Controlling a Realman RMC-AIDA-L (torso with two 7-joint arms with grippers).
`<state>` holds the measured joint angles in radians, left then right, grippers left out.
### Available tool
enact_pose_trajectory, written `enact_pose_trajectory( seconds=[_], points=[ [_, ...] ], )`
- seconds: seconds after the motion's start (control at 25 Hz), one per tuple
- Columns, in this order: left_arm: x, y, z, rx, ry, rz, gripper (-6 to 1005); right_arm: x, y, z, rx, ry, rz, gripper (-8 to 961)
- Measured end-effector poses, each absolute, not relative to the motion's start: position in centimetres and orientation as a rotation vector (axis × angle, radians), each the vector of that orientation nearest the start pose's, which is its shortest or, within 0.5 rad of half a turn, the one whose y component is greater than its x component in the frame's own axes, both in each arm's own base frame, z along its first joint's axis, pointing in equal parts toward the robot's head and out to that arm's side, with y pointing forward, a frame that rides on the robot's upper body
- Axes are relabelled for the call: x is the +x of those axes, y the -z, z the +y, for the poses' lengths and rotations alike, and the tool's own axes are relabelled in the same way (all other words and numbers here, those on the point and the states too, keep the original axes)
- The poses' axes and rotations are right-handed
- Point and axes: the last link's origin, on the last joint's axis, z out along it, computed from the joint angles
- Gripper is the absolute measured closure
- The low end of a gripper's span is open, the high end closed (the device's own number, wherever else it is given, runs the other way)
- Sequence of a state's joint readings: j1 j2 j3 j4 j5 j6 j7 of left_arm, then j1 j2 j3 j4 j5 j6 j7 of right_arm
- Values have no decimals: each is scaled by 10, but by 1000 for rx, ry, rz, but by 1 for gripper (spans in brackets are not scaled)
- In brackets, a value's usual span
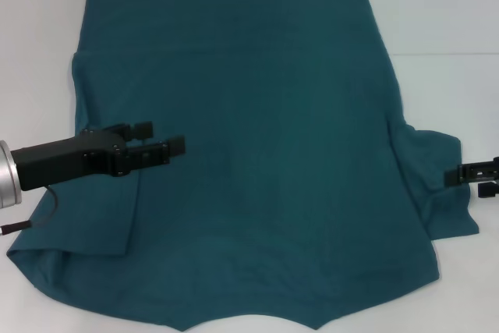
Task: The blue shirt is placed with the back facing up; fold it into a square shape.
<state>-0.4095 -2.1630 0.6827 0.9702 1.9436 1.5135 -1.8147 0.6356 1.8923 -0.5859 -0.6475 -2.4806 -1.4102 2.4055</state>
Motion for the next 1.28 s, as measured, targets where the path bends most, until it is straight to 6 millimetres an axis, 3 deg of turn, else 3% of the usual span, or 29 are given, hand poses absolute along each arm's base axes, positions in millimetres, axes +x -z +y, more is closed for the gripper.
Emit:
enact_pose_trajectory(
  seconds=[0.96,1.28],
  points=[
    [-263,-36,329,-2420,810,-1034,96,325,-59,374,-2080,-202,1792,11],
    [-262,-36,329,-2418,815,-1033,96,321,-50,375,-2104,-207,1807,68]
  ],
)
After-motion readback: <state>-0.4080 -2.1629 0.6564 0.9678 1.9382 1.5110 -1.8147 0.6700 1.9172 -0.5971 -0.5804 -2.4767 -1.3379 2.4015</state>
